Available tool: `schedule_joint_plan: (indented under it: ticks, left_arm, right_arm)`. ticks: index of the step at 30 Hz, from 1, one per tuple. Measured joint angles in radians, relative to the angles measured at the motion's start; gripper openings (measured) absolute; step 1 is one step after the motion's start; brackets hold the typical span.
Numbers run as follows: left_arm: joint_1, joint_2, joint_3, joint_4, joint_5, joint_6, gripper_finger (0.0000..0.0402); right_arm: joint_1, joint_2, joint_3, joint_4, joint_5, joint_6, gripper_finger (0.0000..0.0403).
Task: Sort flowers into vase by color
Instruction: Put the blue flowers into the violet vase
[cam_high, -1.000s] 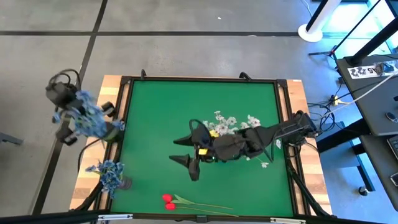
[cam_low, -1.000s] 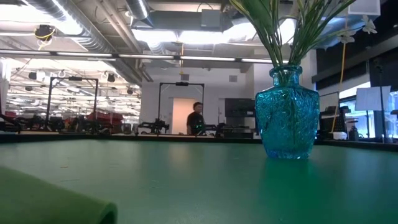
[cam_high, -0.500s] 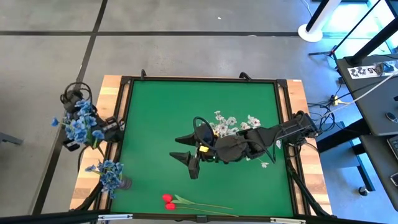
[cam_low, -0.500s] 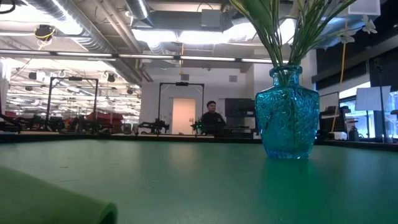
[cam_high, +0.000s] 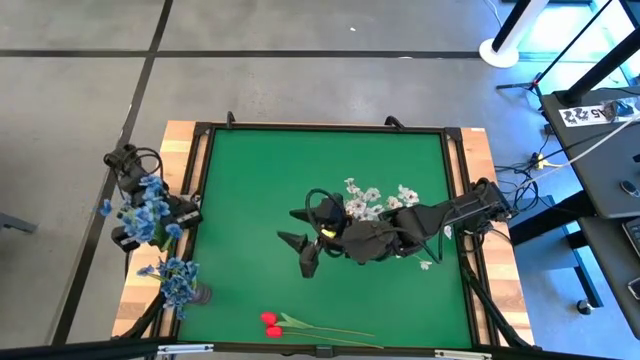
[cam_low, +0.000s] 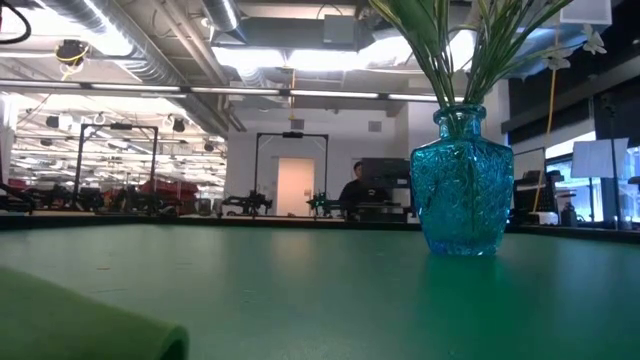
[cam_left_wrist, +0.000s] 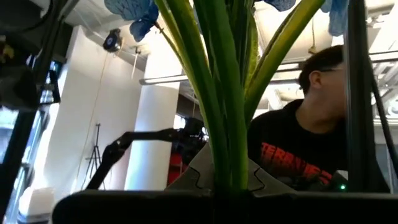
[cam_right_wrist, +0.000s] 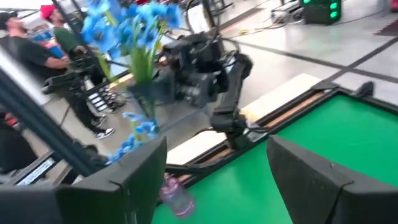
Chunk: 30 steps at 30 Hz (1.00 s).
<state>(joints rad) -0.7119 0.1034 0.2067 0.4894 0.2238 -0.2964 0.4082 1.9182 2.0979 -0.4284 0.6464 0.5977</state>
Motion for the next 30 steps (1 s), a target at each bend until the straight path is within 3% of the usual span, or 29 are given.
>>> schedule_joint_plan:
  ticks: [12,19,24,30]
  left_arm:
    - [-0.040,0.001,-0.084,0.002,-0.030,-0.037,0.0003]
    - [-0.040,0.001,-0.133,0.005,-0.030,0.014,0.0002]
    - [-0.040,0.001,-0.201,0.112,-0.032,0.019,0.0002]
    - [-0.054,0.004,-0.200,0.143,-0.093,0.063,0.0002]
  right_arm:
    - [-0.123,0.000,0.000,0.007,-0.006,-0.182,0.0275]
    - [-0.127,0.000,0.000,0.004,-0.010,-0.245,0.0275]
    - [-0.127,0.000,0.000,0.003,-0.010,-0.247,0.0275]
    - [-0.127,0.000,0.000,-0.002,-0.010,-0.274,0.0275]
